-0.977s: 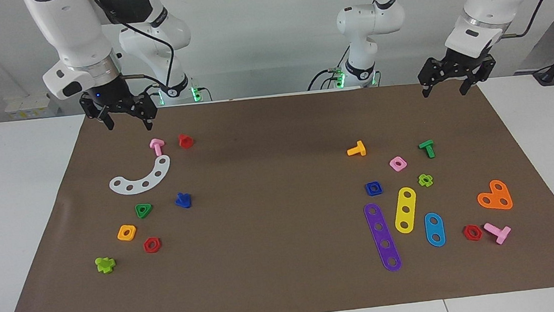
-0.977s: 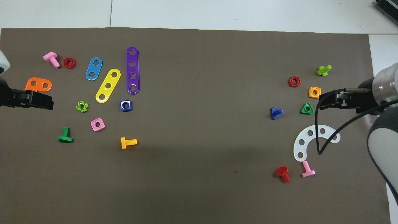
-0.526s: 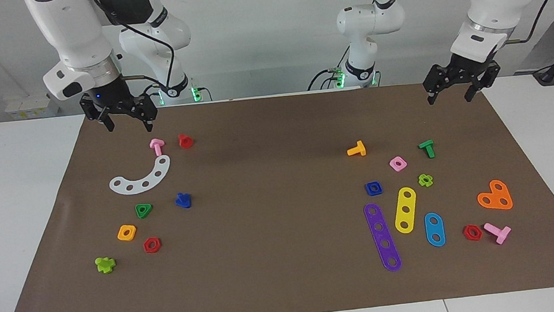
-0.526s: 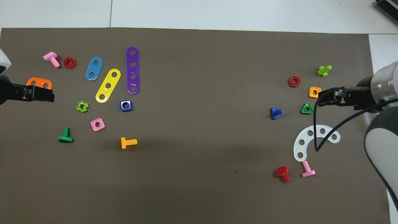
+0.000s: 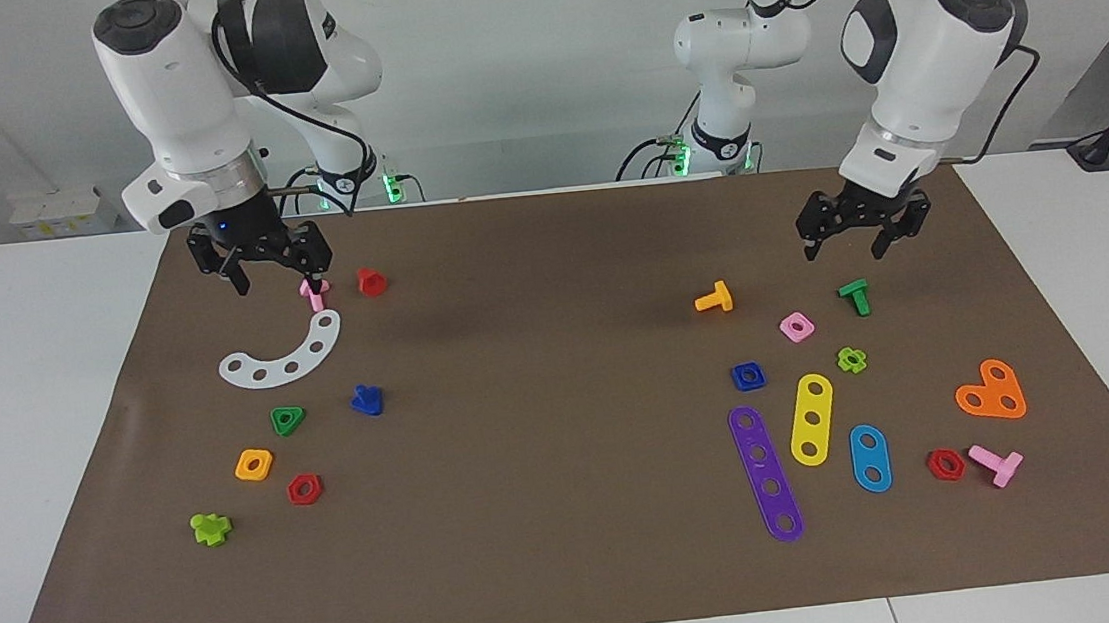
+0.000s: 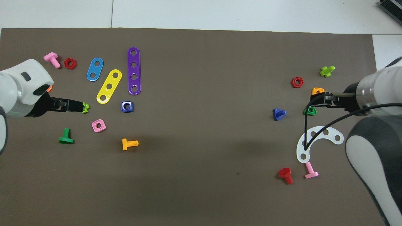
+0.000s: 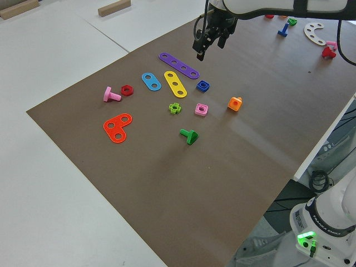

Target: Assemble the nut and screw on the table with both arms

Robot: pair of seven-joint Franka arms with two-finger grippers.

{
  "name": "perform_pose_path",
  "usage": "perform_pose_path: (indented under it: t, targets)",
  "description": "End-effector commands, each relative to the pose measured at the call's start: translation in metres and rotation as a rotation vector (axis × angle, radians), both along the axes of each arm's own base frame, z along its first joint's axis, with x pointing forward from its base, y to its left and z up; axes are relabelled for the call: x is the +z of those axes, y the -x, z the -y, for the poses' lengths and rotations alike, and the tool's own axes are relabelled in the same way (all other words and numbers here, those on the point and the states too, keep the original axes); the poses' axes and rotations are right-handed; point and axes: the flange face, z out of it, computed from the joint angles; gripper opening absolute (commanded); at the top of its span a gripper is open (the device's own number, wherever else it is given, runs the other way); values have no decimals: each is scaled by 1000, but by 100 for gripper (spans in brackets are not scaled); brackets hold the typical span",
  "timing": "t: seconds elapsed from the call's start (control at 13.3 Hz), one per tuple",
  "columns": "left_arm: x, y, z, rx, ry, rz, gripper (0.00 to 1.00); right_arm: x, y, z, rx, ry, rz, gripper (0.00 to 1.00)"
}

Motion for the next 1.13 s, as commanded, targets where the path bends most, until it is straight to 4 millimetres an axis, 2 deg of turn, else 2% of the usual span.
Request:
perform_pose_path:
  t: [0.0, 0.23, 0.3, 0.38, 0.6, 0.68, 0.83, 0.98, 1.05]
  targets:
    - [-56, -10, 37, 54, 20, 18, 100, -25, -5, 1, 14, -22, 19, 99]
    - [-98, 1, 39, 52, 16, 25, 100, -63, -27, 1, 14, -23, 36, 99]
    - [-115, -2, 40, 64, 13, 14, 100, -80, -34, 0, 14, -22, 28, 99]
    - [-136, -4, 51, 85, 8, -8, 100, -94, -39, -1, 21, -21, 25, 99]
    - [-173, -14, 62, 114, 8, 18, 100, -136, -47, -9, 43, -19, 17, 99]
    - [-187, -15, 69, 105, 5, 14, 99, -154, -45, -16, 60, -19, 17, 95]
    - [-197, -19, 70, 110, 7, 31, 99, -187, -38, -32, 88, -21, 28, 90]
    - [-196, -20, 70, 113, 7, 28, 95, -212, -25, -32, 91, -22, 27, 80]
    - [-196, -20, 69, 114, 6, 26, 92, -219, -20, -31, 94, -23, 36, 72]
